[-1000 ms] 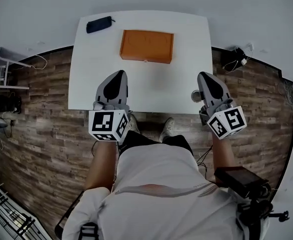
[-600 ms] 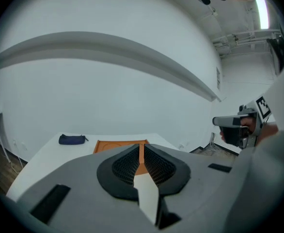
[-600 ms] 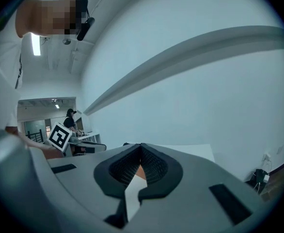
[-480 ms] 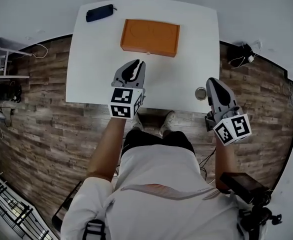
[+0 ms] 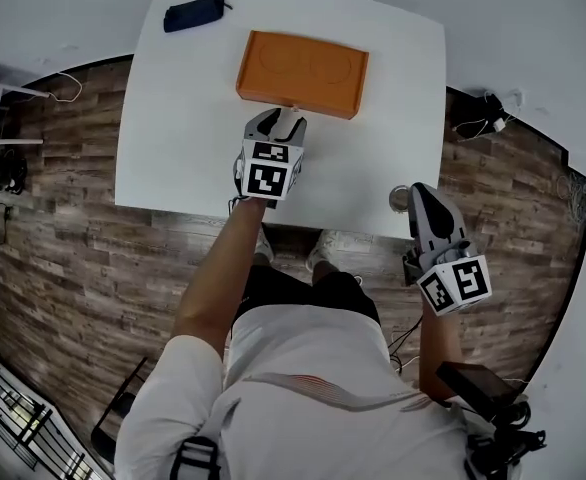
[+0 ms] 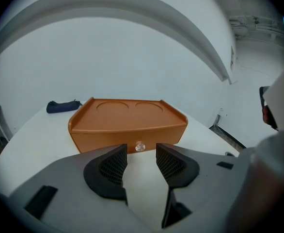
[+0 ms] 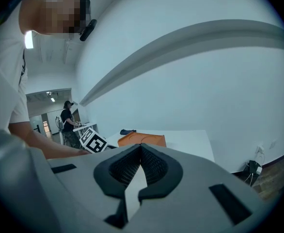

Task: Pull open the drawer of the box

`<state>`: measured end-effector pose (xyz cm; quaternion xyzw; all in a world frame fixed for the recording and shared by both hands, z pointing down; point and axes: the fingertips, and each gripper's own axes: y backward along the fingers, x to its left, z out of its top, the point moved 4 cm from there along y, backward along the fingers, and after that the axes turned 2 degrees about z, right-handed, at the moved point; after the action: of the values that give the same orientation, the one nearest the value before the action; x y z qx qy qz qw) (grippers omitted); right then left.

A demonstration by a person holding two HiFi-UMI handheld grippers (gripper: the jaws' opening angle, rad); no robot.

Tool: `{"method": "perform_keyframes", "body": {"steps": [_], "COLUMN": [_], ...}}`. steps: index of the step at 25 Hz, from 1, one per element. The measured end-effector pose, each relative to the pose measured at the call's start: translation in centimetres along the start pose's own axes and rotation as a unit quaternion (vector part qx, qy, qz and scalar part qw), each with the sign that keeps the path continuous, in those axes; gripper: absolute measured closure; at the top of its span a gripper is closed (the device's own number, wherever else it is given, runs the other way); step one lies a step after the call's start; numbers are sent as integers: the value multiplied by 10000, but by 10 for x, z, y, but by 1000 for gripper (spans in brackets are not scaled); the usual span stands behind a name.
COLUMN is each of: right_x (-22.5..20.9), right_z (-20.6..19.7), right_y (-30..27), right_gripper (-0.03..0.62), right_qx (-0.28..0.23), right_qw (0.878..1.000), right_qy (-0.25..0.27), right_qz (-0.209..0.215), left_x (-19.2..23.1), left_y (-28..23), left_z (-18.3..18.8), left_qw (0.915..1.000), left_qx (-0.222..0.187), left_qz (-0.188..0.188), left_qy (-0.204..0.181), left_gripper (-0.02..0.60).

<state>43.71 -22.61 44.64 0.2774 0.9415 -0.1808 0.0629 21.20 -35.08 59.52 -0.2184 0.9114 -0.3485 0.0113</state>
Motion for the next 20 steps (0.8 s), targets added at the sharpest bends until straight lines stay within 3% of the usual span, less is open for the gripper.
{"method": "perform_keyframes", "body": {"steps": [13, 20], "right_x": [-5, -3], "right_z": [-11, -14], "right_y": [4, 5], "right_gripper": [591, 591], "right_qx": [123, 140], "right_qw": [9999, 9998], "right_qy": [-88, -115], "right_qz": [-56, -56], "left_x": [1, 3], "left_y": [-24, -24], "left_z": [-9, -7], "left_qw": [9978, 9971], "left_qx": [372, 333], "left_qz": [227, 310], "left_qy": [508, 608], "left_gripper": [400, 474]}}
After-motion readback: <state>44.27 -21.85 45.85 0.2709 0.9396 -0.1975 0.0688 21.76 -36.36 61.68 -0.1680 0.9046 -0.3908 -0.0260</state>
